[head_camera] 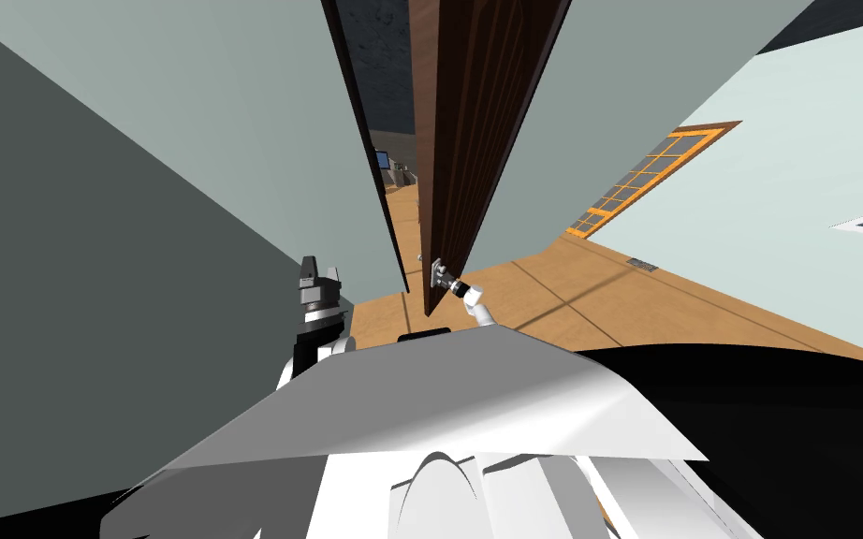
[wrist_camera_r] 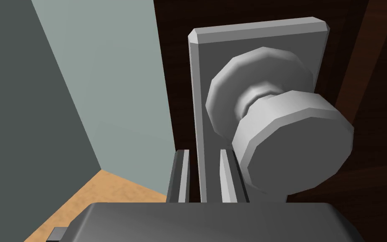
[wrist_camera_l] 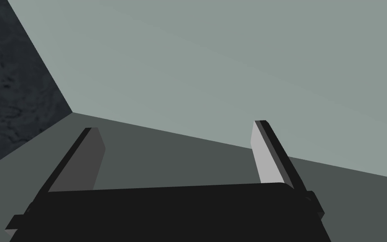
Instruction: Pull the door open
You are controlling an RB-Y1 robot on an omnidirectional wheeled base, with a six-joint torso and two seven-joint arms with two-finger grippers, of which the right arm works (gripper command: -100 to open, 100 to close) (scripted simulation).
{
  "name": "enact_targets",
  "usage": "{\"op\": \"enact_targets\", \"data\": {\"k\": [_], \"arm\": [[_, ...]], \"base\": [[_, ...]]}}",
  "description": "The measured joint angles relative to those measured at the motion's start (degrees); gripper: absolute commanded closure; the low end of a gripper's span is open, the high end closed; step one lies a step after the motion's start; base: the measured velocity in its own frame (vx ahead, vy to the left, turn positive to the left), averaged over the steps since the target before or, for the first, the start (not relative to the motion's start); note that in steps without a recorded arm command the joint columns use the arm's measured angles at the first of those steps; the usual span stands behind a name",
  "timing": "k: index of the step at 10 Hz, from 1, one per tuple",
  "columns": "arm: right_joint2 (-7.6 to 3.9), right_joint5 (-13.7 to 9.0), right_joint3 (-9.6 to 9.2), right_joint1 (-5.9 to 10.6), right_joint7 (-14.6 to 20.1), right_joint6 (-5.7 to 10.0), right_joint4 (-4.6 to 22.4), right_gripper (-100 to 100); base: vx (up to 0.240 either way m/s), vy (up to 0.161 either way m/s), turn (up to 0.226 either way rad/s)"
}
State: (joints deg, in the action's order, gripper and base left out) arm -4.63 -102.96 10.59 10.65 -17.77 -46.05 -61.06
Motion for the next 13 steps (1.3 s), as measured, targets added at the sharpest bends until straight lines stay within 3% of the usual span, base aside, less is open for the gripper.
{"op": "enact_targets", "data": {"k": [2,4,5,10,11,13], "arm": [[0.31,-0.19,0.43,0.86,-0.2,-0.05,1.05,-100],[-0.14,0.3,0.53,1.61,0.84,-0.07,1.55,-100],[0.06,0.44,0.27,1.42,0.98,-0.17,1.8,100],[0.02,0.39,0.31,1.46,0.83,-0.23,1.71,100],[0.02,0.39,0.32,1.45,0.83,-0.23,1.71,-100],[0.14,-0.67,-0.59,0.5,-0.13,-2.09,0.86,-100]], "base": [[0.001,-0.009,0.018],[-0.009,0.009,0.019],[-0.004,0.009,-0.01],[0.0,-0.002,0.001],[-0.032,-0.114,0.025],[-0.097,-0.163,0.039]]}}
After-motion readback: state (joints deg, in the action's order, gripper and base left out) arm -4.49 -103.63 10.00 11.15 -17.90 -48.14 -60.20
